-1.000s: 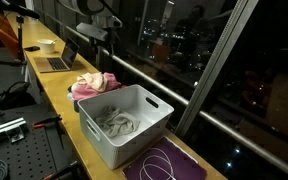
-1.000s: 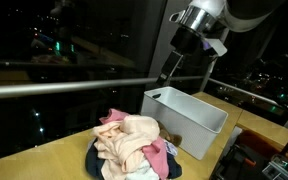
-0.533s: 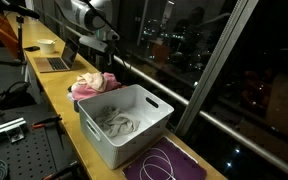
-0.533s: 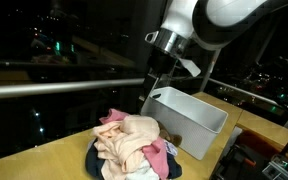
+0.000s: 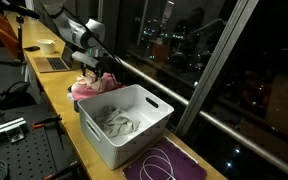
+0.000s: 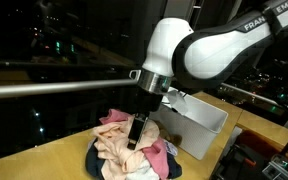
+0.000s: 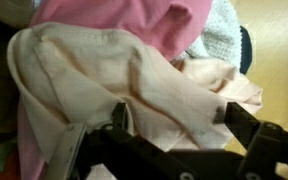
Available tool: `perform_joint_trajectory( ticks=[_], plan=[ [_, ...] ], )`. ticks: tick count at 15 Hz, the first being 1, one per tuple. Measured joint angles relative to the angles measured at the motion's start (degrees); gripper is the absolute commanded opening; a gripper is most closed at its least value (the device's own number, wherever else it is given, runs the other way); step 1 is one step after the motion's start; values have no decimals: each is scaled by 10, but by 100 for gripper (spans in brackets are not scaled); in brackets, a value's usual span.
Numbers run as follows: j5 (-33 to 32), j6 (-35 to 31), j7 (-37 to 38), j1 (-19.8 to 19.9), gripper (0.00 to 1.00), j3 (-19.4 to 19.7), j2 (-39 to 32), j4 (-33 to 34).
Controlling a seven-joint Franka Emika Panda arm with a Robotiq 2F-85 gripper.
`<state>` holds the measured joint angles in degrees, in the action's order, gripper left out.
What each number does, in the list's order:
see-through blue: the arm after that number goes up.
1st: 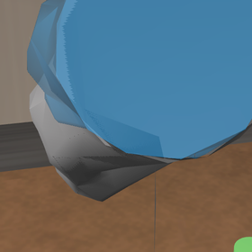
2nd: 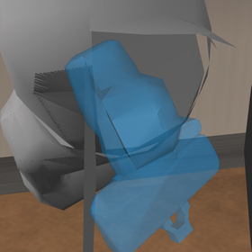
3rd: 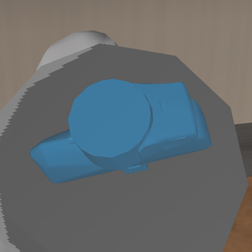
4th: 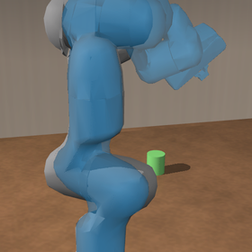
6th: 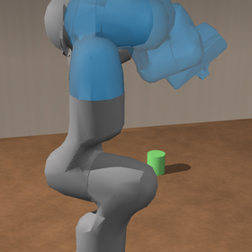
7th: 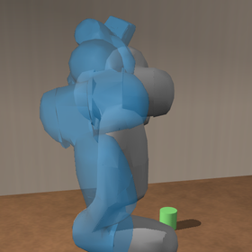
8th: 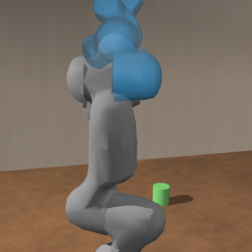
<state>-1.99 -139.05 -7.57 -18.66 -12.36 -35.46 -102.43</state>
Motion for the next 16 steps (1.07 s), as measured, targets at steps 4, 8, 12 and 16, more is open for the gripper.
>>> perform_joint_trajectory(
  ticks=[4,8,12,16],
  plan=[
    [-10,-4,3,1,63,4,-26,6],
    [-10,-4,3,1,31,4,-32,7],
    [-10,-4,3,6,3,5,-33,6],
    [-10,-6,3,20,2,5,-25,-6]
  ],
)
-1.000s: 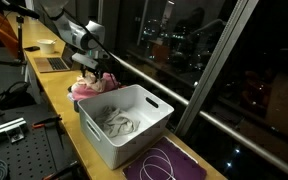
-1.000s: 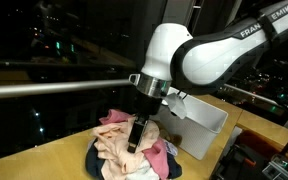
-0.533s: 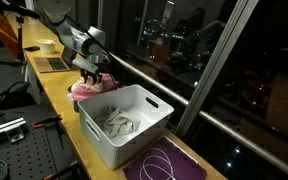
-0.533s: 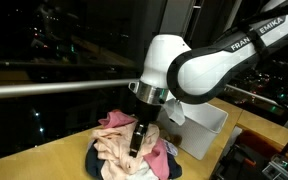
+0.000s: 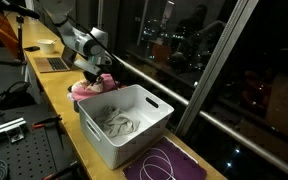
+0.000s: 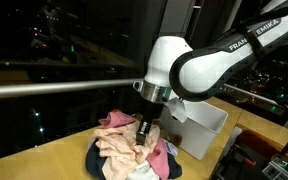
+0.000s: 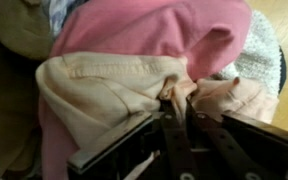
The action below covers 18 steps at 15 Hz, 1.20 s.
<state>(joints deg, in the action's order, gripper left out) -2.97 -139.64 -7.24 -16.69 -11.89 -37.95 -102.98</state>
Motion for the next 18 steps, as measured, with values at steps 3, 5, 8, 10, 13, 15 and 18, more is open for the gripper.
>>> perform_joint_trajectory(
  ticks=[3,5,8,10,13,15,18],
  plan=[
    [0,-7,0,10,2,0,32,-30],
    [0,-11,0,18,2,-1,74,-63],
    [1,-12,0,29,2,-3,162,-115],
    [2,-11,0,37,2,-3,225,-144],
    [7,-9,-2,56,2,0,316,-178],
    [12,-6,-6,71,2,9,371,-192],
    [21,15,-27,94,2,38,444,-198]
  ],
)
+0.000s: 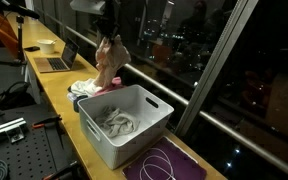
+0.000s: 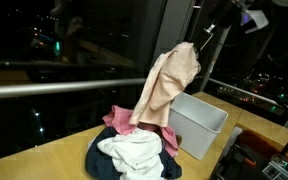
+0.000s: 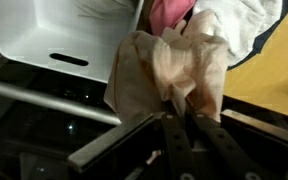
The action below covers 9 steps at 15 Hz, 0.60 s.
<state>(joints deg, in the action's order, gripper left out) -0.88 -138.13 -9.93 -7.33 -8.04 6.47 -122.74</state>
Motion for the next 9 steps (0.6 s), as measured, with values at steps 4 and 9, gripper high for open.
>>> perform_joint_trajectory(
  ticks=[4,9],
  plan=[
    [4,34,-49,33,2,63,73,0],
    [4,43,-102,66,2,134,98,-9]
  ],
)
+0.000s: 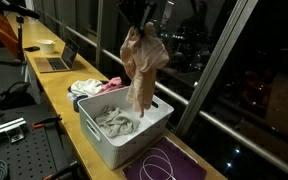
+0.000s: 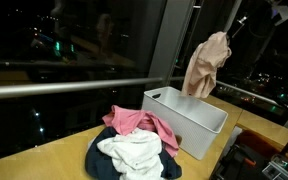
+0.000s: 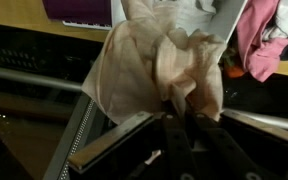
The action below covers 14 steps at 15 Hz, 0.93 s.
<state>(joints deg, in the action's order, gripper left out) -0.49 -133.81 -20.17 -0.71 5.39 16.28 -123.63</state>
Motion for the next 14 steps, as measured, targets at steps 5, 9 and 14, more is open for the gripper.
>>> perform_joint_trajectory(
  ticks=[5,9,14],
  plan=[
    [0,-1,-4,2,2,7,-6,-31],
    [0,-1,-2,-3,36,-4,-11,-40],
    [0,-1,2,-5,70,-15,-21,-43]
  ],
)
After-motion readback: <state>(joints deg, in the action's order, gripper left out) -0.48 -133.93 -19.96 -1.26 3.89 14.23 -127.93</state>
